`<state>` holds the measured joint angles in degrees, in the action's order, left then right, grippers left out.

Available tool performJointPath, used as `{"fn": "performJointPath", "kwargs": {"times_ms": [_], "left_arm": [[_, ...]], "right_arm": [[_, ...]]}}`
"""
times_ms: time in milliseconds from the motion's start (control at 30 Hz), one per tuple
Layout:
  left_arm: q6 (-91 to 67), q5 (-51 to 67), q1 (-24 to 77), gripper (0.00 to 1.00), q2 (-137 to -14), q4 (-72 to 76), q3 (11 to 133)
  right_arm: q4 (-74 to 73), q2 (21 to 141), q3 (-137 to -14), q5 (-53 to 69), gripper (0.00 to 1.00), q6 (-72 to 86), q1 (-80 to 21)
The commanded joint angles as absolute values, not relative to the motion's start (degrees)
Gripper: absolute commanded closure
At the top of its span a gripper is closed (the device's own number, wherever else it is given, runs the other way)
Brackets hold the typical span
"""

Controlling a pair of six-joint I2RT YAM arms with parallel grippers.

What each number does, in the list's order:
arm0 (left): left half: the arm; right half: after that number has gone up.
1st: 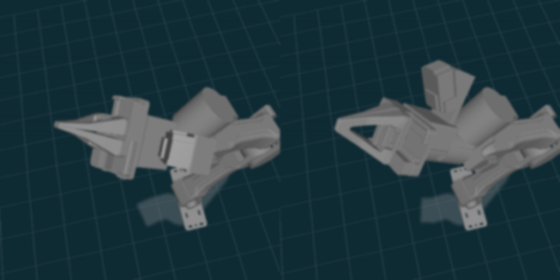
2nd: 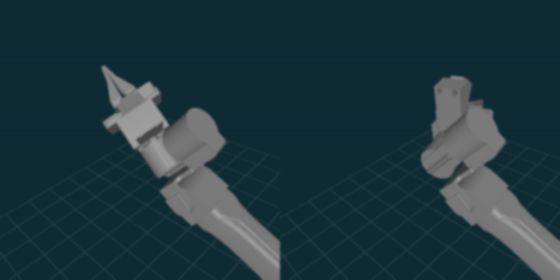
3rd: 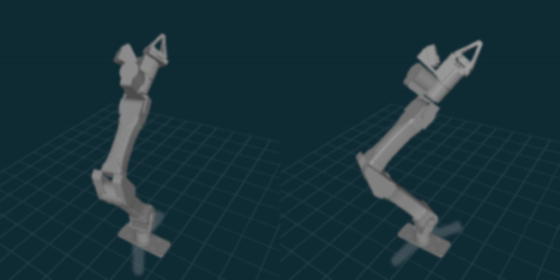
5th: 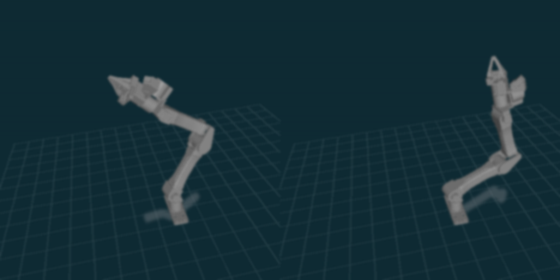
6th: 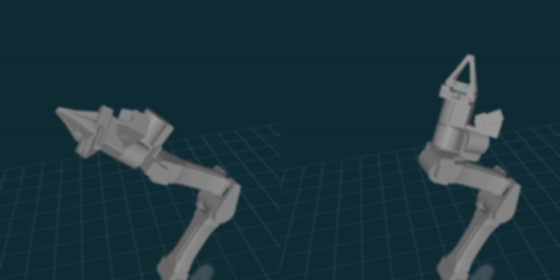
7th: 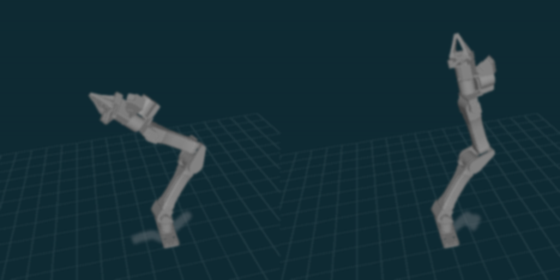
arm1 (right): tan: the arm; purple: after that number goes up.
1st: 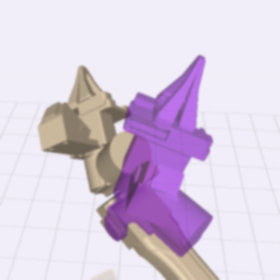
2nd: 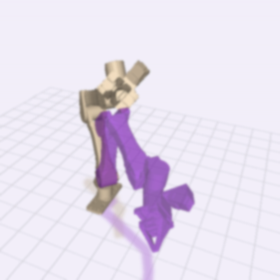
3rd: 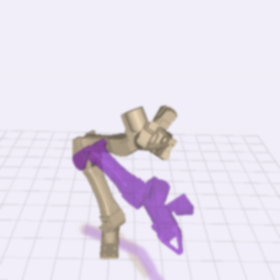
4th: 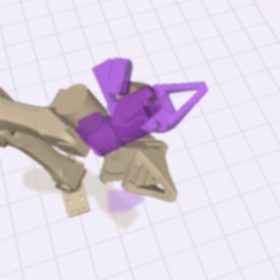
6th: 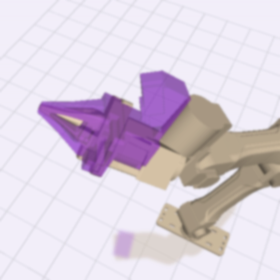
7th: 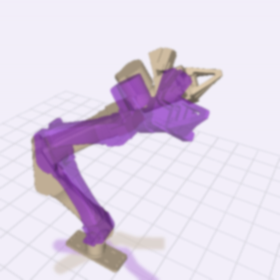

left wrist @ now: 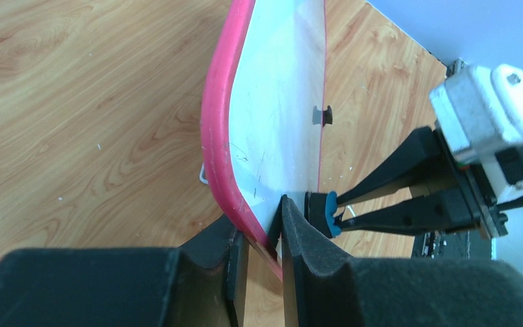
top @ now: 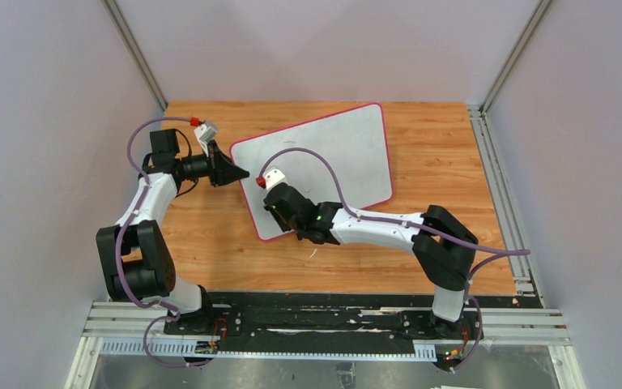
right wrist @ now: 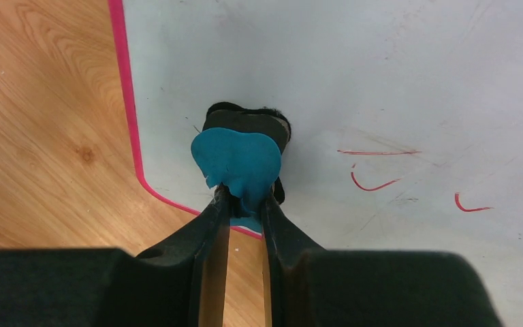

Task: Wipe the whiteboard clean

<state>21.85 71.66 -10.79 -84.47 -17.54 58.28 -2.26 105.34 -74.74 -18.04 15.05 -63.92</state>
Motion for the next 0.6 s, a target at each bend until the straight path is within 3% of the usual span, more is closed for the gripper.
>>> {"fn": "performJointPath", "kwargs": {"times_ms": [0,567], "left_arm": [[27.8,66.0,-10.6,1.00,-83.6,-16.6,57.9],[28.3,65.7,-10.6,1.00,-83.9,-16.9,57.9]], "right_arm": [[-1.5,104.7,-75.0,-20.7,0.99,16.9,-63.0],[-2.2,90.6,-62.0,-24.1,0.99,13.4,-46.1]]}}
